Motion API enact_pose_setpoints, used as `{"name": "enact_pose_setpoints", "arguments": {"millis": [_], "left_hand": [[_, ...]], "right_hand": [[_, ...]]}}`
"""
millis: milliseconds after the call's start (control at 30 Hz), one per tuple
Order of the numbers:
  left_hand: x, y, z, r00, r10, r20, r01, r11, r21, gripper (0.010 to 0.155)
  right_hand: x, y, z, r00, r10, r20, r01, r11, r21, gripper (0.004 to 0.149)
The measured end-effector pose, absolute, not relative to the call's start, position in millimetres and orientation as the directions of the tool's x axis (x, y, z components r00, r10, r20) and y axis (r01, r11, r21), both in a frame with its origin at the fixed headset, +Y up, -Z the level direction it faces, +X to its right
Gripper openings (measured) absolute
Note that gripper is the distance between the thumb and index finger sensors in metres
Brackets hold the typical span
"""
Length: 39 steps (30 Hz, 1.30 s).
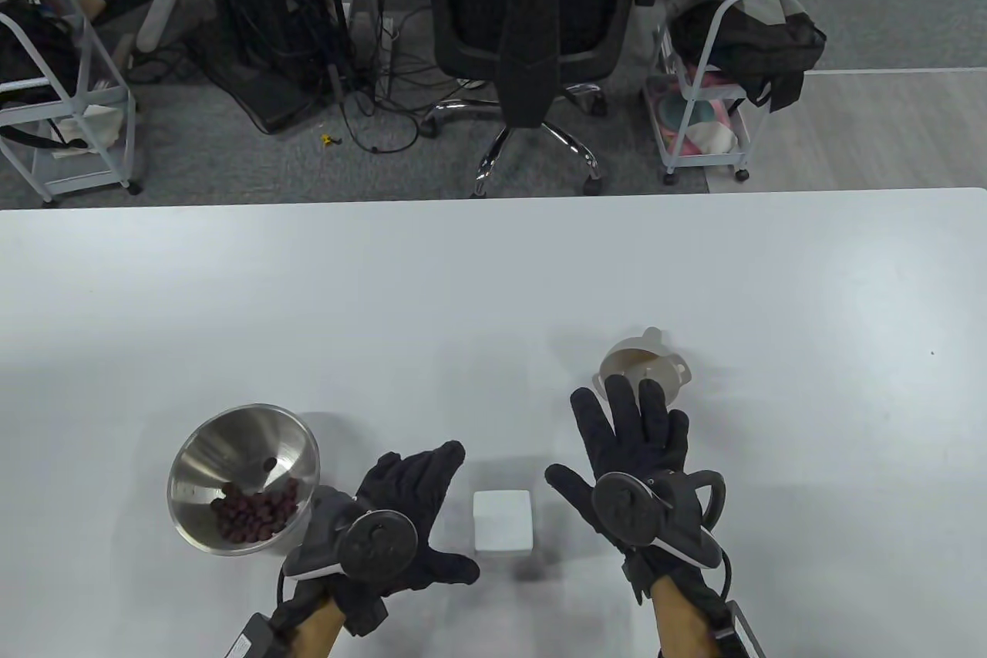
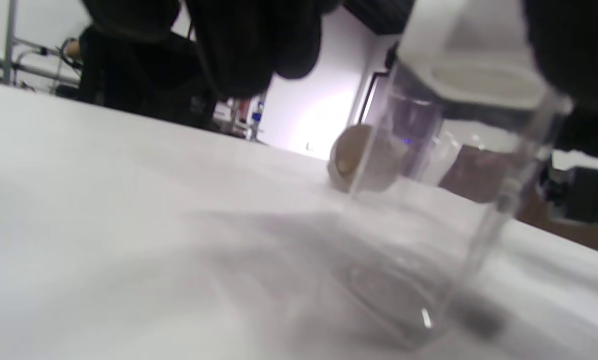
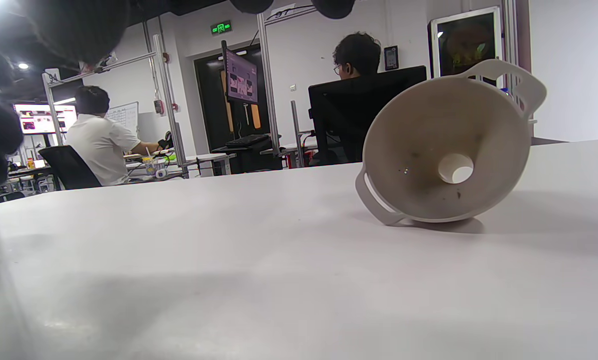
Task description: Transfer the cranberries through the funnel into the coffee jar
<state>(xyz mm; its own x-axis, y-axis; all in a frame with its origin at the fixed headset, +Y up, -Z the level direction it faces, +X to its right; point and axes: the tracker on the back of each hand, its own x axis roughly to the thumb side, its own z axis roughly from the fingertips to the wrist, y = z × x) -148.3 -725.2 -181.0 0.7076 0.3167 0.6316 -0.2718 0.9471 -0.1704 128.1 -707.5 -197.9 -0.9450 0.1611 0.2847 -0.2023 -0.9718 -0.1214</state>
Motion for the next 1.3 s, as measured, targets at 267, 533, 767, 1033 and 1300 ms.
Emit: {"name": "enact_pose_setpoints", "arguments": {"millis": [267, 533, 767, 1033, 1300], "left_hand": [[-134.4, -742.6, -188.0, 0.676, 0.412, 0.611, -0.297, 0.911, -0.286, 0.123], [-130.7, -746.3, -190.3, 0.662, 0.44, 0.606, -0.345, 0.897, -0.275, 0.107], [-133.2, -747.1, -191.5, 0.657, 0.459, 0.598, -0.387, 0.886, -0.255, 0.1], [-145.1, -727.9, -177.8, 0.722, 0.298, 0.624, -0.352, 0.935, -0.039, 0.098], [-154.8, -716.6, -168.8, 0.809, 0.141, 0.571, -0.266, 0.954, 0.141, 0.097]], "right_hand": [[126.7, -703.5, -195.0, -0.935, 0.184, 0.304, -0.232, -0.964, -0.13, 0.088], [123.0, -702.9, -193.5, -0.929, 0.184, 0.322, -0.236, -0.963, -0.132, 0.088], [118.7, -702.1, -190.9, -0.927, 0.165, 0.337, -0.223, -0.964, -0.142, 0.088], [115.4, -696.1, -184.5, -0.86, 0.311, 0.405, -0.389, -0.913, -0.125, 0.089], [87.7, -690.3, -164.3, -0.788, 0.343, 0.511, -0.468, -0.874, -0.135, 0.092]]}}
